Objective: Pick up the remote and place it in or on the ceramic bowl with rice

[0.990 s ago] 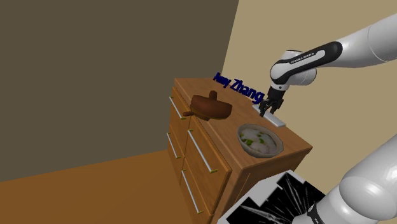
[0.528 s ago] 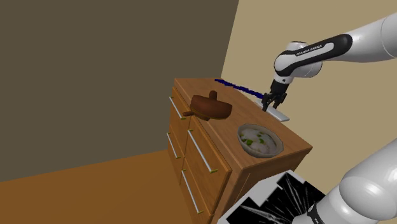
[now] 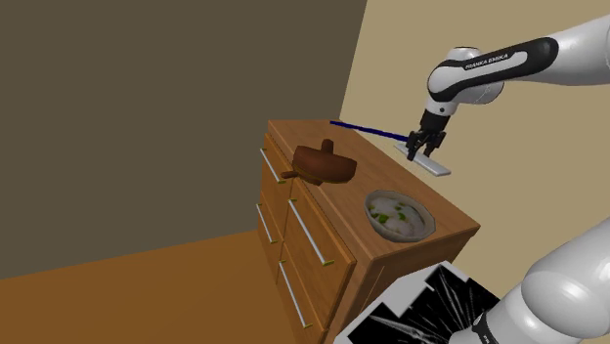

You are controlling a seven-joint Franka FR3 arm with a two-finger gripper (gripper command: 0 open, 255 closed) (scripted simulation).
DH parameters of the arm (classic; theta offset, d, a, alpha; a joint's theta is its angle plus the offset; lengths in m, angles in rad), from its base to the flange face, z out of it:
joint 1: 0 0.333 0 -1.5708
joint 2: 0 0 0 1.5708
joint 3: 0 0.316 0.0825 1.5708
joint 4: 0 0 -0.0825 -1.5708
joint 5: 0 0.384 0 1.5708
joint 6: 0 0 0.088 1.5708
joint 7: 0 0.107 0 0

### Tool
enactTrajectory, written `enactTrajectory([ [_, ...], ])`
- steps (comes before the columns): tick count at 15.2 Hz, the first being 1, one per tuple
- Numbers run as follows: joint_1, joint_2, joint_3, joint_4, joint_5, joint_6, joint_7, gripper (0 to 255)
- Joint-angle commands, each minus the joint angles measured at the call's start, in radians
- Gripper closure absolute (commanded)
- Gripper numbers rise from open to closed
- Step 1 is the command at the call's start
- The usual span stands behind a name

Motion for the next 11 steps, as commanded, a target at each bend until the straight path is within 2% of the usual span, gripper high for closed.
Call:
enactTrajectory([
  [1, 0.000, -0.009, 0.001, 0.021, -0.002, -0.030, 0.000, 255],
  [9, 0.001, -0.033, 0.006, 0.098, -0.005, -0.130, 0.003, 255],
  [11, 0.012, -0.096, 0.033, 0.035, -0.017, -0.130, 0.048, 255],
])
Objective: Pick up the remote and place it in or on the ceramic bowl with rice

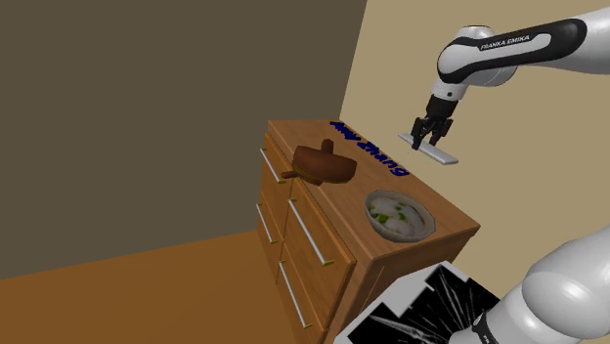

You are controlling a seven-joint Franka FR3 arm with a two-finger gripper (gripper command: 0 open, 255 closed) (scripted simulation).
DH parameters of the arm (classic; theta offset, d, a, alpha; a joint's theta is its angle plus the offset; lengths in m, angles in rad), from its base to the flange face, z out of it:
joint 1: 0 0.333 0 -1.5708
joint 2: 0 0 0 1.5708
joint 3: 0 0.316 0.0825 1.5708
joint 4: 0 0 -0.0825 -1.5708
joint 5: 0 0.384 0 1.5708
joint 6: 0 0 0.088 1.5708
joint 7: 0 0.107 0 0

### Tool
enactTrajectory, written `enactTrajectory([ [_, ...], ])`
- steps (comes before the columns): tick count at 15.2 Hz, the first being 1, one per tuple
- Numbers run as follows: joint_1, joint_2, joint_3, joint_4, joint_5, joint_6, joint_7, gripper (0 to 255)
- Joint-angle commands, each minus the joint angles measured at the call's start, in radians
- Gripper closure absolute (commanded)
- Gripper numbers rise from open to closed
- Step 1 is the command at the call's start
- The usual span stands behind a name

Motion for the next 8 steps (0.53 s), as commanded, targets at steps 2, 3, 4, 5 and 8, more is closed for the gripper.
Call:
enactTrajectory([
  [2, 0.014, -0.086, 0.039, -0.079, -0.011, -0.008, 0.061, 255],
  [3, 0.019, -0.116, 0.054, -0.107, -0.013, -0.011, 0.083, 255],
  [4, 0.025, -0.145, 0.069, -0.133, -0.013, -0.014, 0.105, 255],
  [5, 0.030, -0.174, 0.085, -0.159, -0.012, -0.018, 0.126, 255],
  [8, 0.048, -0.257, 0.134, -0.230, -0.002, -0.032, 0.190, 255],
])
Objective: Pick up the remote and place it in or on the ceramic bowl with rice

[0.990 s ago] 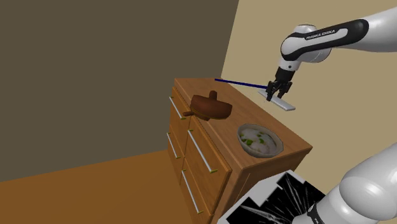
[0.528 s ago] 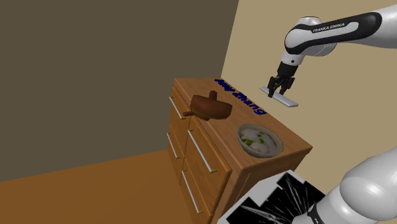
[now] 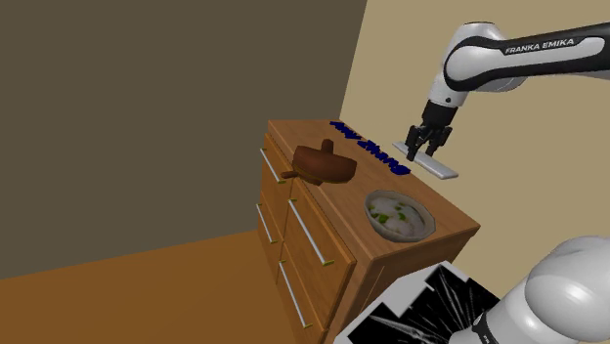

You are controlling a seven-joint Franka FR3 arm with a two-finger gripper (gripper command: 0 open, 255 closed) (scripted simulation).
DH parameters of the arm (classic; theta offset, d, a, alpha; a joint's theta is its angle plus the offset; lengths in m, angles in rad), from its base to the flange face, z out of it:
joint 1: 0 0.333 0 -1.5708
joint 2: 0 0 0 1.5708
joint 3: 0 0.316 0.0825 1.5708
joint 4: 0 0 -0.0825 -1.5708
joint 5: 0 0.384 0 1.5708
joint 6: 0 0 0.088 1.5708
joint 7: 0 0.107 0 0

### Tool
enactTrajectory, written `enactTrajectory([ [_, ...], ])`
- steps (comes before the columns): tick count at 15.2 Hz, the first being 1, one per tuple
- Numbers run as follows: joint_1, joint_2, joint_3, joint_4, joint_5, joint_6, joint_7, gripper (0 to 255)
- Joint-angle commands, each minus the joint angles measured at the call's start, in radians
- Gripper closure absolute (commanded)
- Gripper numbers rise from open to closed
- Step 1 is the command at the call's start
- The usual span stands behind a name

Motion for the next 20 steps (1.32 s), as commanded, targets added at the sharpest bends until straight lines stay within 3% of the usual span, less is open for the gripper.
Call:
enactTrajectory([
  [1, 0.011, -0.058, 0.032, -0.041, 0.008, -0.019, 0.041, 255],
  [11, 0.110, -0.285, 0.223, -0.198, 0.121, -0.092, 0.265, 255],
  [20, 0.112, -0.269, 0.228, -0.310, 0.125, 0.036, 0.265, 255],
])
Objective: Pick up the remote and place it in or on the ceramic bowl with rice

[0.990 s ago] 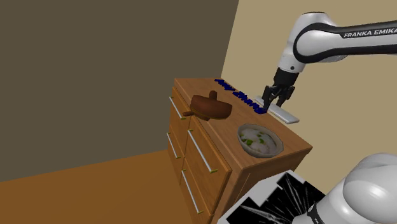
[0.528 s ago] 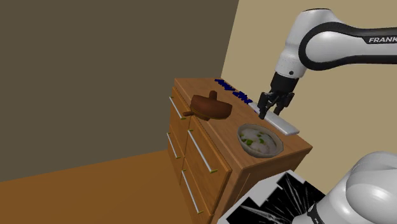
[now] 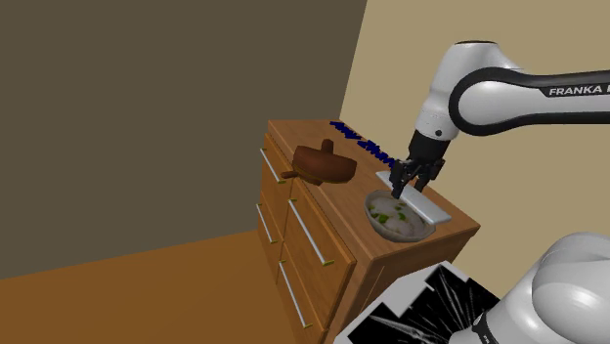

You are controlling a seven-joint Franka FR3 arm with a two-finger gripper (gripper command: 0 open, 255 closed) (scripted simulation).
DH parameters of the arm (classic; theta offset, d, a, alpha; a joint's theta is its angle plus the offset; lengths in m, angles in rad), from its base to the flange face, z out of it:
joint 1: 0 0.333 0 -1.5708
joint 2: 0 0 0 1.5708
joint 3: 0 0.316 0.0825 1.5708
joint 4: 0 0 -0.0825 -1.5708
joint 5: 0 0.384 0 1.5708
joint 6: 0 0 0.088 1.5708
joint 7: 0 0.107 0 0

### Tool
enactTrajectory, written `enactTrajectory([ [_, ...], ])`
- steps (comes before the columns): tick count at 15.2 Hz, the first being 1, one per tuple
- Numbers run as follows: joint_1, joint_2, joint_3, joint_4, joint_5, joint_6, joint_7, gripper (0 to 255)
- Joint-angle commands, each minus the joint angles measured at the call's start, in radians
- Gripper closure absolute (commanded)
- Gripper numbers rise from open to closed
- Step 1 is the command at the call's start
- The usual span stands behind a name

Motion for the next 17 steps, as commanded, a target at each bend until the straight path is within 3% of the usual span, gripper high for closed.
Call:
enactTrajectory([
  [1, 0.001, 0.004, 0.002, -0.023, 0.002, 0.028, 0.001, 255],
  [5, 0.002, 0.020, 0.004, -0.064, 0.004, 0.085, 0.001, 255],
  [13, 0.002, 0.020, 0.004, -0.064, 0.004, 0.085, 0.001, 255],
  [14, 0.002, 0.020, 0.004, -0.064, 0.004, 0.085, 0.001, 0],
  [17, 0.002, 0.020, 0.004, -0.064, 0.004, 0.085, 0.001, 0],
])
